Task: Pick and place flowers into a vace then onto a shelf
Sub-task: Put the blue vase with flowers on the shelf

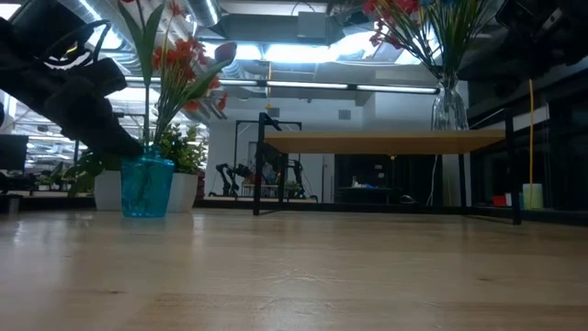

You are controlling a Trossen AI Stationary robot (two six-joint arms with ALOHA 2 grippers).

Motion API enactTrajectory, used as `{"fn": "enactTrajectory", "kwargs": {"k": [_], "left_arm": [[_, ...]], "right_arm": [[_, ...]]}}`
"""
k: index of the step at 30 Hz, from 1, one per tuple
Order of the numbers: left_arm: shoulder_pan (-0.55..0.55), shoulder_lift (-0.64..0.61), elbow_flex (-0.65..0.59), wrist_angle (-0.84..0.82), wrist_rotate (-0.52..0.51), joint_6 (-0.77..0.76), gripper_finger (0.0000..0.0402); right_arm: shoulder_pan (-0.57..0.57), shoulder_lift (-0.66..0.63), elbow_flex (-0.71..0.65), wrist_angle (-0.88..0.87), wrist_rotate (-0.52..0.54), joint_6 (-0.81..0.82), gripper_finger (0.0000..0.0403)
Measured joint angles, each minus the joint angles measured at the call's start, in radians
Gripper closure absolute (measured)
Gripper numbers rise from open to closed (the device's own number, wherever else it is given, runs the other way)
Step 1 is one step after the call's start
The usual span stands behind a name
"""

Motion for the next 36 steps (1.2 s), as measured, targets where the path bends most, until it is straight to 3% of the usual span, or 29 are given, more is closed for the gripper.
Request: {"fn": "enactTrajectory", "kwargs": {"k": [18, 36], "left_arm": [[0.0, 0.062, -0.003, 0.115, 0.013, 0.003, 0.0203], [0.001, 0.194, -0.003, 0.275, -0.041, 0.098, 0.0203]], "right_arm": [[0.0, 0.0, 0.0, 0.0, 0.0, 0.0, 0.0389], [0.0, 0.002, 0.0, 0.0, 0.0, 0.0, 0.0389]]}}
